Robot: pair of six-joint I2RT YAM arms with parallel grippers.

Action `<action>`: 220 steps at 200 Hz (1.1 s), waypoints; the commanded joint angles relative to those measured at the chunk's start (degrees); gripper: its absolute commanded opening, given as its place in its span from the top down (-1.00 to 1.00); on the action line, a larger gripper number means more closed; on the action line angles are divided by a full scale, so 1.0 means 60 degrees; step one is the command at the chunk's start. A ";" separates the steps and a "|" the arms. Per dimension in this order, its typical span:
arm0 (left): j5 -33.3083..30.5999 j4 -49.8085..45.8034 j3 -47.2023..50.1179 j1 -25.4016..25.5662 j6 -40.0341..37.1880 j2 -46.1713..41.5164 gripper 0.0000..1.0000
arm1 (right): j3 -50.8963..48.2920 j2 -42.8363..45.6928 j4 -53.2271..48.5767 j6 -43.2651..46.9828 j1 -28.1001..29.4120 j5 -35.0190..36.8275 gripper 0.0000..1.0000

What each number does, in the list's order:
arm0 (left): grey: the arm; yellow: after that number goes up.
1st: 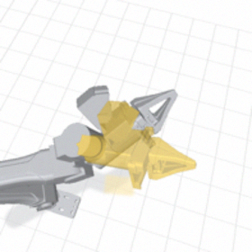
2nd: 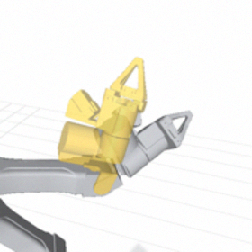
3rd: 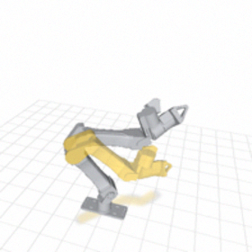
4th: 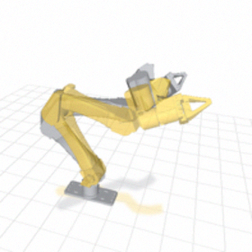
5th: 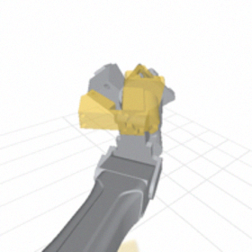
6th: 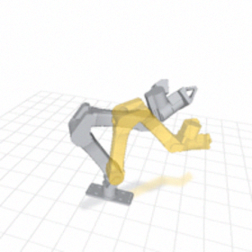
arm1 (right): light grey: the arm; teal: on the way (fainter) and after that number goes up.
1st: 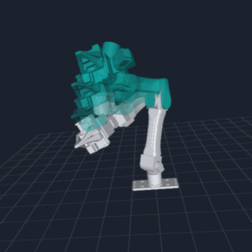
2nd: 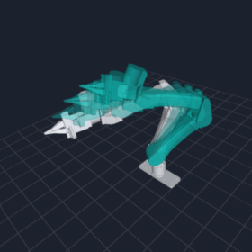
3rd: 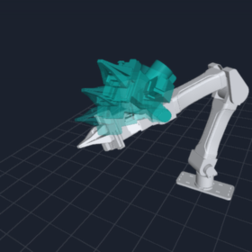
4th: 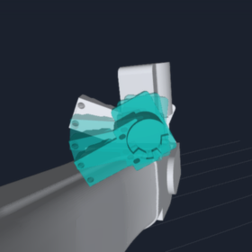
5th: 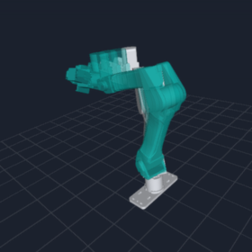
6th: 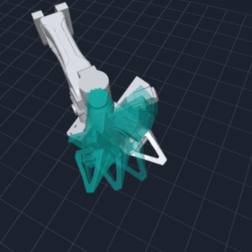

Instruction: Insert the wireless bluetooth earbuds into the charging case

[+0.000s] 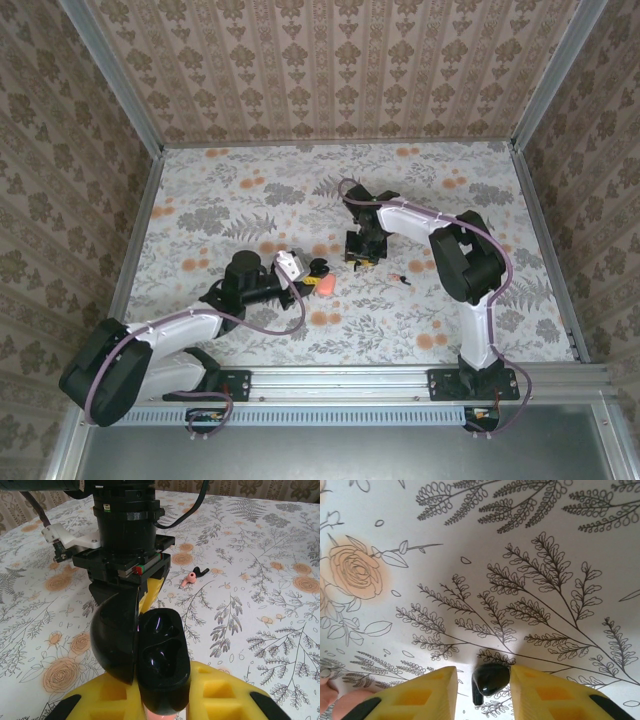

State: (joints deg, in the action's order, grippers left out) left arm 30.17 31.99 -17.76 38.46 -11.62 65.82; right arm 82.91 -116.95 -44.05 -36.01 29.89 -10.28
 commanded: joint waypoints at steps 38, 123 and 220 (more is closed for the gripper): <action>0.0274 -0.0099 -0.0292 -0.0154 -0.0108 -0.0087 0.81 | 0.0392 -0.0484 -0.0796 0.0119 0.0101 0.0500 0.30; 0.0231 -0.0024 -0.0248 -0.0188 -0.0060 0.0038 0.81 | 0.0157 -0.0279 -0.0364 0.0216 0.0167 0.0639 0.50; -0.0444 0.1504 -0.0431 -0.0159 0.0619 0.1706 0.81 | -0.2597 0.1828 0.3360 -0.0147 0.0146 0.1256 0.57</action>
State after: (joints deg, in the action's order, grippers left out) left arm 29.28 35.40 -18.33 37.78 -10.33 73.43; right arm 72.03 -110.30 -32.77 -35.44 30.68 -5.96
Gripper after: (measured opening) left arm 0.183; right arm 0.222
